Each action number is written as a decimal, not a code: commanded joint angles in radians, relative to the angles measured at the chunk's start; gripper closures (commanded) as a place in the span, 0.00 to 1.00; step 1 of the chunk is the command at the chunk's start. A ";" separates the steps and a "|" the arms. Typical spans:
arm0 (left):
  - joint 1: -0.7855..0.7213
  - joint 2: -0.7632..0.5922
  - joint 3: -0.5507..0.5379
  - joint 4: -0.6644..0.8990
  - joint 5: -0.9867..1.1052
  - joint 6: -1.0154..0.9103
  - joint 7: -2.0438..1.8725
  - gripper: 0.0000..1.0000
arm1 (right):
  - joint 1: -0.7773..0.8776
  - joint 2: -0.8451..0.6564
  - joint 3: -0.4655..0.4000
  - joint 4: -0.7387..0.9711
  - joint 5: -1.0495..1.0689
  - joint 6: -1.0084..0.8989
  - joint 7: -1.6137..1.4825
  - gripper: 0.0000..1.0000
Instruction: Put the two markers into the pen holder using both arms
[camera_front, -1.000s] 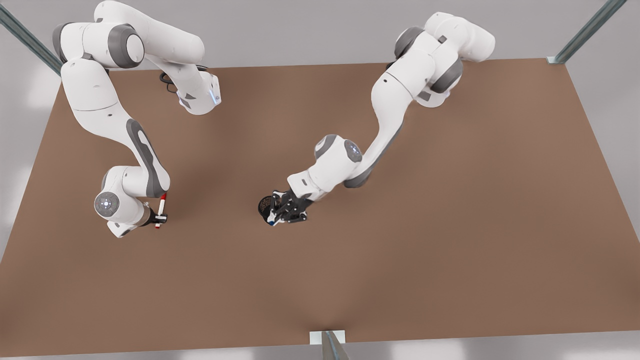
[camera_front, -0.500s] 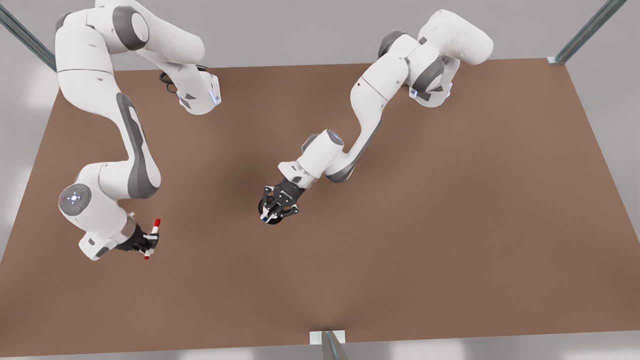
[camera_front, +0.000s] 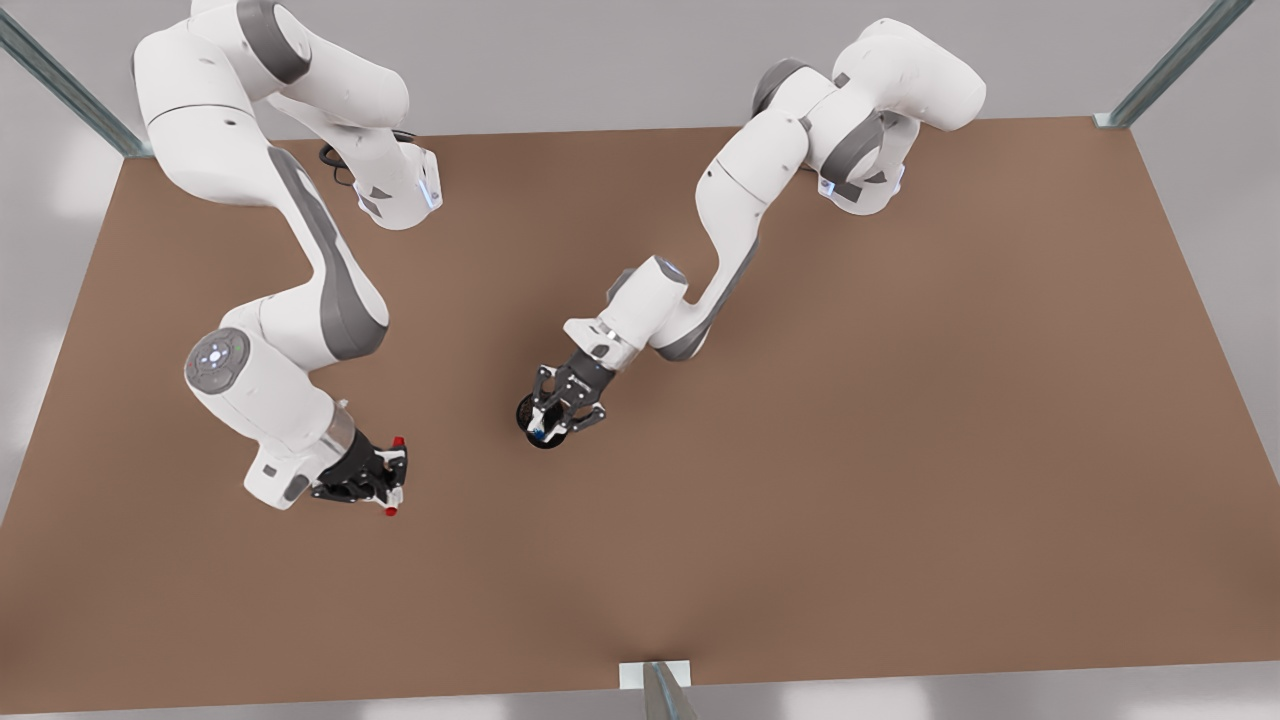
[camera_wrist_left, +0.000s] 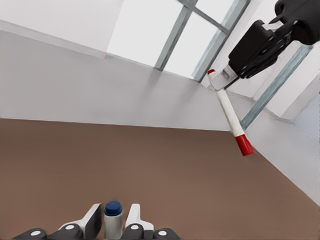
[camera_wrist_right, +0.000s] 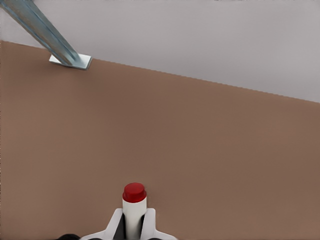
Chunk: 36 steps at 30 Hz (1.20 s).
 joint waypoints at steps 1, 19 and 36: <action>-0.019 -0.001 0.006 0.000 -0.001 0.024 0.001 0.00 | 0.001 -0.002 0.003 0.000 -0.012 0.022 0.036 0.79; 1.219 -0.573 -0.649 0.087 0.730 -2.033 -0.003 0.00 | 0.193 0.020 0.144 -0.095 -0.354 0.304 0.753 0.79; 0.814 -0.788 -0.063 -0.151 0.475 -1.932 -0.002 0.00 | 0.056 -0.057 0.134 -0.445 -0.588 0.858 1.067 0.79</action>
